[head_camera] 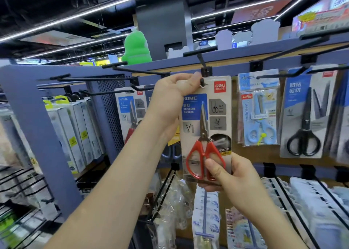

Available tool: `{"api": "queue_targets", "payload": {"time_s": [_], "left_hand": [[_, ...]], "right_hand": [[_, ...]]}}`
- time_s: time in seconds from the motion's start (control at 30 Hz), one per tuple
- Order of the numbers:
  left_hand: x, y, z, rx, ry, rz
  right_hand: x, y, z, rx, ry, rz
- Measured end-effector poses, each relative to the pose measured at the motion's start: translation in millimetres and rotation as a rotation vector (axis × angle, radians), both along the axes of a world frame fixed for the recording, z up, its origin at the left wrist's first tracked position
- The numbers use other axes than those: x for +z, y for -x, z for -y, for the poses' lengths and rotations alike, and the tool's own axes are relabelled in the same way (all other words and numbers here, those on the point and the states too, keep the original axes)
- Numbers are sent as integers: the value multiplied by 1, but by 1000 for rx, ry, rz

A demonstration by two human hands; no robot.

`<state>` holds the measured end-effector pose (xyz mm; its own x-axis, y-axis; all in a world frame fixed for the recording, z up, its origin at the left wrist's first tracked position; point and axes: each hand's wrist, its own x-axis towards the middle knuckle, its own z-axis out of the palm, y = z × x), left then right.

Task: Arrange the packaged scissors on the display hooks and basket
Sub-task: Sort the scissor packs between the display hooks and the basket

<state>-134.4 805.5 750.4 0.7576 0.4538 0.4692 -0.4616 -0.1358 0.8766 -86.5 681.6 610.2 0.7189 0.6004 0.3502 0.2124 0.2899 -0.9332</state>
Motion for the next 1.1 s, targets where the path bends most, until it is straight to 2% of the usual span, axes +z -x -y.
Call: {"api": "queue_targets", "payload": {"time_s": [0.1, 0.23, 0.3, 0.47, 0.53, 0.67, 0.77, 0.83, 1.0, 1.1], "left_hand": [[-14, -4, -6, 13, -99, 0], [-26, -25, -14, 362, -325, -3], [-29, -39, -19, 456, -369, -19], [-44, -52, -31, 326, -577, -177], [-44, -55, -33, 421, -630, -160], [-44, -67, -31, 599, -695, -110], [-48, -74, -32, 701, -842, -140], [-51, -74, -31, 757, -914, -141], [-58, -57, -23, 809, -1001, -142], [-69, -32, -18, 776, -944, -69]], "right_hand": [[-2, -5, -1, -22, -7, -57], [-3, -10, -4, -126, -12, -54], [-8, -18, -4, -242, 14, 22], [-7, -39, -2, -533, 270, 318], [-3, -44, -8, -594, 366, 356], [8, -49, -20, -644, 459, 408], [8, -54, -26, -651, 695, 495], [6, -57, -28, -670, 775, 543], [2, -50, -13, -648, 812, 568], [0, -35, 17, -619, 758, 574]]}}
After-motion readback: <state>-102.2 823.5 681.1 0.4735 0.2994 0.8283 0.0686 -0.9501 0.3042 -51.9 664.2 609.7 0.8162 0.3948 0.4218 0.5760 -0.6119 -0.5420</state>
